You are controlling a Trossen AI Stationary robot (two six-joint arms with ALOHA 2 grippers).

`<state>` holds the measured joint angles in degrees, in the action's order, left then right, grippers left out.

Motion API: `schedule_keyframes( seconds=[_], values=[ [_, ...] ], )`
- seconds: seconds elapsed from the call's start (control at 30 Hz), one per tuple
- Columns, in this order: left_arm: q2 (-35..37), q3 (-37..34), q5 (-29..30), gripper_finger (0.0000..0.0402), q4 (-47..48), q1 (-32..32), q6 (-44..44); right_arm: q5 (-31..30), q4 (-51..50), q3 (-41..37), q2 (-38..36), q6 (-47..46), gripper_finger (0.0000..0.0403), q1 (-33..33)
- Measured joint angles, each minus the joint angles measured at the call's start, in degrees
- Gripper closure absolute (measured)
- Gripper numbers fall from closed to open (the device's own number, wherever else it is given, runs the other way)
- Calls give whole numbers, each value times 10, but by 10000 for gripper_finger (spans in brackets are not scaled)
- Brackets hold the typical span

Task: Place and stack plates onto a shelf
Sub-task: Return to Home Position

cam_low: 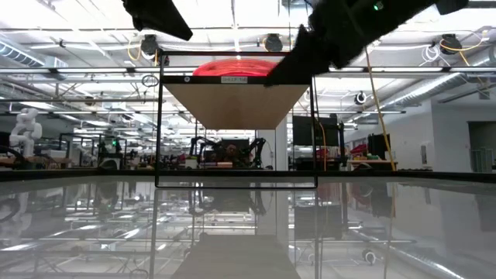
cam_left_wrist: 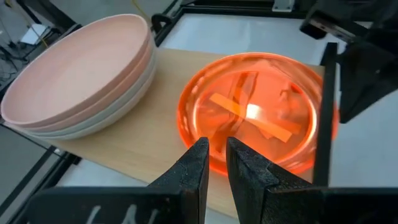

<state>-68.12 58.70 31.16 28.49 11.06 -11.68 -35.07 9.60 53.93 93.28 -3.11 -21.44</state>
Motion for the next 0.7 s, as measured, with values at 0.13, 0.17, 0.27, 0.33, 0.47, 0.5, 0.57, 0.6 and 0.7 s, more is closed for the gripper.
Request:
schedule_keyframes(
  seconds=[0.13,0.17,0.27,0.33,0.47,0.5,0.57,0.6,0.7],
  values=[
    [0,0,0,339,1,7,0,-11,47,0,4,34,403,1],
    [0,0,0,339,1,8,0,-11,57,0,4,40,403,1],
    [0,0,0,339,2,11,0,-21,77,0,4,48,403,0],
    [0,0,0,339,2,11,0,-38,77,0,4,48,403,3],
    [0,0,0,339,2,11,0,-40,77,0,7,42,403,9],
    [0,0,0,339,2,11,0,-40,79,0,7,40,403,10],
    [0,0,0,339,2,11,0,-40,92,0,11,40,403,13],
    [0,0,0,339,1,11,0,-41,96,0,13,40,403,15],
    [0,0,0,339,1,11,0,-52,94,0,17,38,403,19]
  ],
)
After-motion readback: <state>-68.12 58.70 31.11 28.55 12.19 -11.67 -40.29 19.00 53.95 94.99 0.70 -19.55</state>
